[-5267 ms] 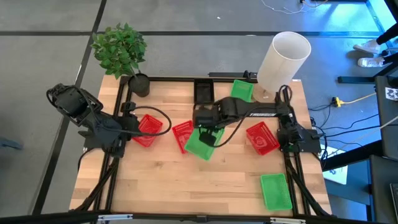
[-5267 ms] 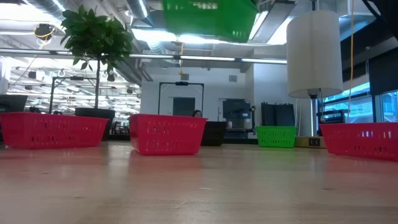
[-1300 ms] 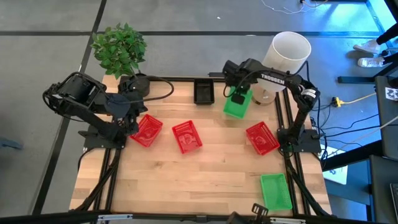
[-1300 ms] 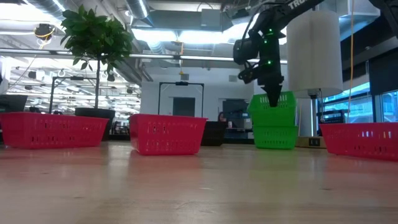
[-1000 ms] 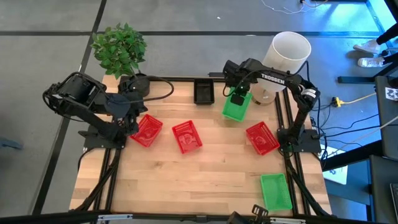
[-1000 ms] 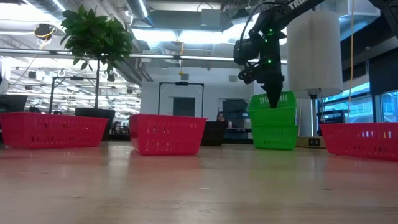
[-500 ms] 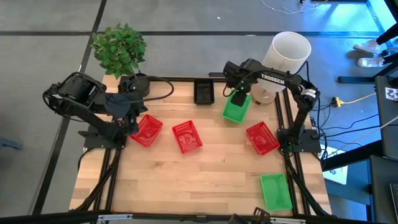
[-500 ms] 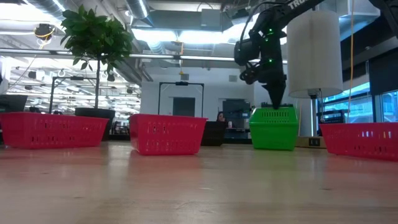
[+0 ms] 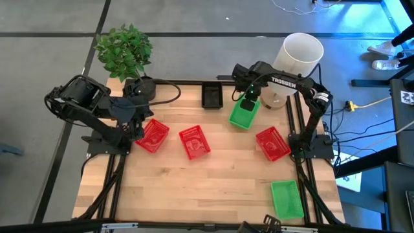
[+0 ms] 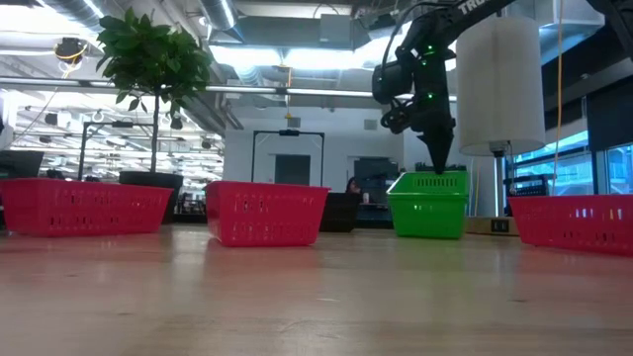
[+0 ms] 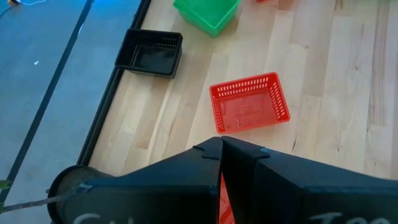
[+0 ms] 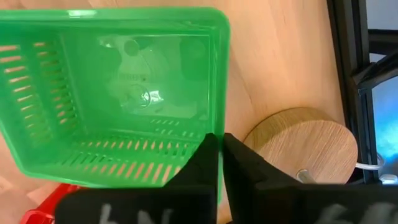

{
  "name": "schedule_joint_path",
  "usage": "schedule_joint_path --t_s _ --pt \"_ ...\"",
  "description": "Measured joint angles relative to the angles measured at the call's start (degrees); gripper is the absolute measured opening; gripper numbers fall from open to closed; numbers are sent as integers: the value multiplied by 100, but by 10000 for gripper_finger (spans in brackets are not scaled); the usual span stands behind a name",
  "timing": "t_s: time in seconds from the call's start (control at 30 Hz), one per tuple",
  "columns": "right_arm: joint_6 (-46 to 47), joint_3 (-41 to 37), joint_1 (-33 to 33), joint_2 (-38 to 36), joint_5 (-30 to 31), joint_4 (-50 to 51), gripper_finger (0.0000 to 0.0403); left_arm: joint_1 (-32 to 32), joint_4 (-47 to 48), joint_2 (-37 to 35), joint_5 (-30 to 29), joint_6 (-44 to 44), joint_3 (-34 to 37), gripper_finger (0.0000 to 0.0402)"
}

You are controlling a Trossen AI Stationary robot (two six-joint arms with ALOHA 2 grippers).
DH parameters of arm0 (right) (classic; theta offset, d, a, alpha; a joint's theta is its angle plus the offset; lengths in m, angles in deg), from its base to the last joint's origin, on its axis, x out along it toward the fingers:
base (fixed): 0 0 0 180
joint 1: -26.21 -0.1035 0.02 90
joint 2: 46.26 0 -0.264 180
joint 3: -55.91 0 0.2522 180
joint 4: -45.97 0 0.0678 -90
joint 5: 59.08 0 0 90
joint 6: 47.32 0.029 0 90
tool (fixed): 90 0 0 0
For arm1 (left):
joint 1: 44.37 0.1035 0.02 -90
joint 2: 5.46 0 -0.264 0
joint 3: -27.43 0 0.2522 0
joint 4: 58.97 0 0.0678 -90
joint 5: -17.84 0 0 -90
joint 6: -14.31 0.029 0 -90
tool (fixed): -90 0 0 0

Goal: Stack baskets by color
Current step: Stack the bottom left green bin on the top green bin

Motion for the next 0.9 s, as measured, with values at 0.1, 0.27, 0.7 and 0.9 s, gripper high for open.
schedule_joint_path --t_s 0.1,0.27,0.7,0.9 --pt "2 0 1 0 -4 -45 7 1 0 0 0 -2 0 0" --pt "4 0 1 0 -270 -179 4 0 0 0 -2 -2 0 0" --pt "-2 9 -301 -13 96 -220 0 1 0 0 -2 4 0 0" --pt "3 10 -327 20 59 -520 0 2 0 1 -2 7 0 0"
